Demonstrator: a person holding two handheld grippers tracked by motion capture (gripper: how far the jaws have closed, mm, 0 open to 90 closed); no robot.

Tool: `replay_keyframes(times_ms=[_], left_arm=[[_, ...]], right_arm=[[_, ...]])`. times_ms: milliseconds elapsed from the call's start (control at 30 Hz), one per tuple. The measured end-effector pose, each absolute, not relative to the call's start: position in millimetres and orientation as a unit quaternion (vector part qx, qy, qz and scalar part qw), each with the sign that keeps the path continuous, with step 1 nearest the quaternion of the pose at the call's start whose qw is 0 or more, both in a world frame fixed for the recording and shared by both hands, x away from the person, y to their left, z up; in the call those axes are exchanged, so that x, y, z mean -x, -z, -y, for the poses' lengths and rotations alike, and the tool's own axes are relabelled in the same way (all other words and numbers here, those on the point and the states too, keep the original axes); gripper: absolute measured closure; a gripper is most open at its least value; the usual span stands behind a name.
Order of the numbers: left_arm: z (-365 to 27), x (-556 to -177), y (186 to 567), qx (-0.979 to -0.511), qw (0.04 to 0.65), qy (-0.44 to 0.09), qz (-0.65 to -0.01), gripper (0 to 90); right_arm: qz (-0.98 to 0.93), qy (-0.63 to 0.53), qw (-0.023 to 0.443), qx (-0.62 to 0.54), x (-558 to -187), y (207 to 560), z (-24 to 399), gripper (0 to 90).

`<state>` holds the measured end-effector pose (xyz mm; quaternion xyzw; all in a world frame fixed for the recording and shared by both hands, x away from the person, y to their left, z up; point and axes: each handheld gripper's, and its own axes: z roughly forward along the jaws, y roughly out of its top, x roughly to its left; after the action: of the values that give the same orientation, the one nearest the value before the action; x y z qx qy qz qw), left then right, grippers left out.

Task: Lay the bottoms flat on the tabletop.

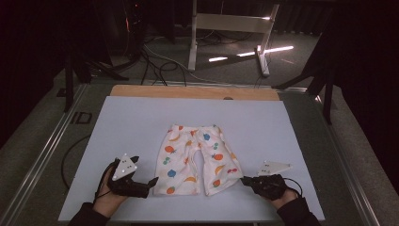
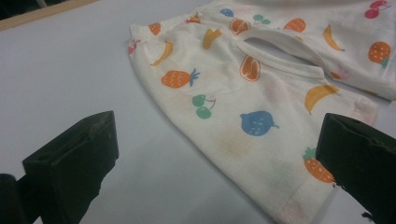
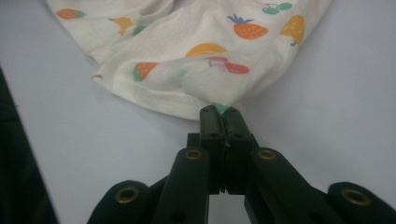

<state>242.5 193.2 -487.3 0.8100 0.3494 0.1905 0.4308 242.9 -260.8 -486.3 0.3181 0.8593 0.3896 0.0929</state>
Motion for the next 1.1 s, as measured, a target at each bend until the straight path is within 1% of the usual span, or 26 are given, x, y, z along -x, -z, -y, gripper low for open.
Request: replay_keyframes(times_ms=[100, 333, 500, 567, 633, 667, 733, 800, 900, 967, 1000, 1033, 1100], left_arm=[[-193, -242, 487, -0.809, 0.432, -0.191, -0.349, 0.2], [-193, -243, 487, -0.811, 0.429, -0.191, -0.349, 0.2], [-192, -242, 487, -0.810, 0.431, -0.190, -0.349, 0.2], [-192, -242, 487, -0.811, 0.430, -0.190, -0.348, 0.2], [-193, -243, 487, -0.811, 0.430, -0.190, -0.349, 0.2], [-193, -243, 487, -0.810, 0.431, -0.189, -0.349, 0.2], [-193, -243, 487, -0.811, 0.431, -0.189, -0.349, 0.2], [-193, -243, 487, -0.811, 0.432, -0.187, -0.348, 0.2], [-191, -243, 488, -0.814, 0.429, -0.181, -0.347, 0.2], [-190, -244, 488, -0.816, 0.428, -0.172, -0.348, 0.2], [-189, -244, 488, -0.817, 0.429, -0.168, -0.348, 0.2], [-189, -244, 488, -0.818, 0.429, -0.163, -0.347, 0.2], [-187, -245, 487, -0.820, 0.427, -0.161, -0.346, 0.2]], right_arm=[[-0.858, -0.388, 0.087, -0.324, -239, 487, 262, 89.0], [-0.853, -0.369, 0.068, -0.363, -236, 501, 274, 88.5], [-0.860, -0.346, 0.058, -0.371, -237, 511, 273, 88.6], [-0.861, -0.344, 0.056, -0.370, -236, 512, 272, 86.9], [-0.861, -0.345, 0.059, -0.369, -237, 511, 273, 78.4], [-0.860, -0.346, 0.060, -0.371, -237, 510, 274, 72.2], [-0.852, -0.353, 0.073, -0.379, -237, 508, 277, 64.6], [-0.846, -0.364, 0.083, -0.381, -237, 504, 280, 50.6], [-0.835, -0.381, 0.091, -0.386, -239, 500, 283, 35.1], [-0.829, -0.391, 0.094, -0.389, -240, 497, 285, 27.1], [-0.827, -0.397, 0.088, -0.389, -241, 496, 285, 22.7], [-0.827, -0.401, 0.085, -0.385, -242, 495, 286, 19.8], [-0.824, -0.407, 0.089, -0.383, -244, 494, 286, 17.4]])
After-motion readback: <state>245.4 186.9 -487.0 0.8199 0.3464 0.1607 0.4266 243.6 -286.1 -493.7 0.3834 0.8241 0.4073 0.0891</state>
